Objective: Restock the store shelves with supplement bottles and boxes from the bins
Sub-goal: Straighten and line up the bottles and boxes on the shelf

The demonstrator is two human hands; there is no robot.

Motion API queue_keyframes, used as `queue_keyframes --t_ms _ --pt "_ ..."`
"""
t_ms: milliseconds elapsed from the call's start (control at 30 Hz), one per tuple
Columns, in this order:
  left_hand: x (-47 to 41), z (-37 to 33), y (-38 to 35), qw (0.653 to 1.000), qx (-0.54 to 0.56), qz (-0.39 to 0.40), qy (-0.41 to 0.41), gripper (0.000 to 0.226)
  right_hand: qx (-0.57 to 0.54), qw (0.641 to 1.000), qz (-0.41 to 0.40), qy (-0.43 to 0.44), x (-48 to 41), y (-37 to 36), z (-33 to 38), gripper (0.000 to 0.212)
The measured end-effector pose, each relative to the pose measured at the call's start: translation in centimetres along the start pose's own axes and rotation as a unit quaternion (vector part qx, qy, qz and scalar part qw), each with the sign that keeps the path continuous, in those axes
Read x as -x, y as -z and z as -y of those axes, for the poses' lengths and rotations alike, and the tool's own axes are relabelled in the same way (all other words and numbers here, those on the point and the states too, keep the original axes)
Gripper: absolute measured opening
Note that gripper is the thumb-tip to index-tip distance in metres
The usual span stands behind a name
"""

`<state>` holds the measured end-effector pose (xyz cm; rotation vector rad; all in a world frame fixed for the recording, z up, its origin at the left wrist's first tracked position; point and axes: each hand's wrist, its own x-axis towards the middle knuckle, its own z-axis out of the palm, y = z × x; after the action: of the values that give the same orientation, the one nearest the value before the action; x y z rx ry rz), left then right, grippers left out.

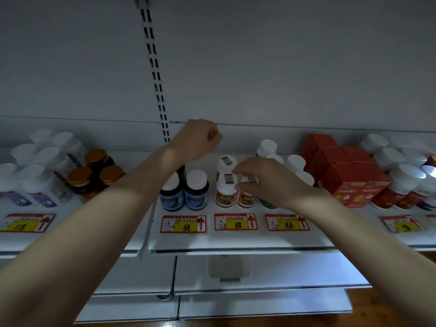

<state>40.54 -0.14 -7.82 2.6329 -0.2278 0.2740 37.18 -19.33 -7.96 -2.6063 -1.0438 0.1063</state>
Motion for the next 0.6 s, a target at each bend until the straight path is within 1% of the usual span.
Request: queue_keyframes --t_ms 33,100,167,233,333,433,533,600 --pt "0.7 0.4 0.7 0.999 -0.003 -0.038 -0.001 0.027 -0.012 1.000 -0.001 0.013 -0.2 0.0 0.7 0.033" --pt "2.6 1.3 1.9 0.996 -0.007 -0.087 -0.013 0.026 -0.021 0.999 -0.004 0.032 -0.9 -0.2 2.0 0.030" --pt "4.8 2.4 2.8 0.995 -0.007 -0.096 -0.019 0.025 -0.017 0.999 0.000 0.034 -1.8 -0.4 3.1 0.031" --pt "6.7 3.6 3.3 0.997 -0.016 -0.073 -0.018 0.030 -0.004 1.000 0.010 0.023 -2.7 -0.7 4.1 0.035" --pt "8.8 4.9 3.6 1.000 -0.018 -0.024 0.001 0.033 0.055 0.998 0.037 -0.011 -3.8 -1.0 5.4 0.043" --pt "9.4 5.7 3.1 0.999 -0.021 0.041 0.014 0.049 0.109 0.991 0.063 -0.050 -4.8 -1.4 6.5 0.046" --pt "9.4 6.4 2.3 0.994 -0.048 0.100 -0.003 0.055 0.140 0.983 0.079 -0.084 -5.5 -2.0 7.5 0.045" --pt "9.4 6.9 1.9 0.992 -0.056 0.113 -0.019 0.055 0.143 0.980 0.091 -0.102 -5.8 -2.6 8.0 0.046"
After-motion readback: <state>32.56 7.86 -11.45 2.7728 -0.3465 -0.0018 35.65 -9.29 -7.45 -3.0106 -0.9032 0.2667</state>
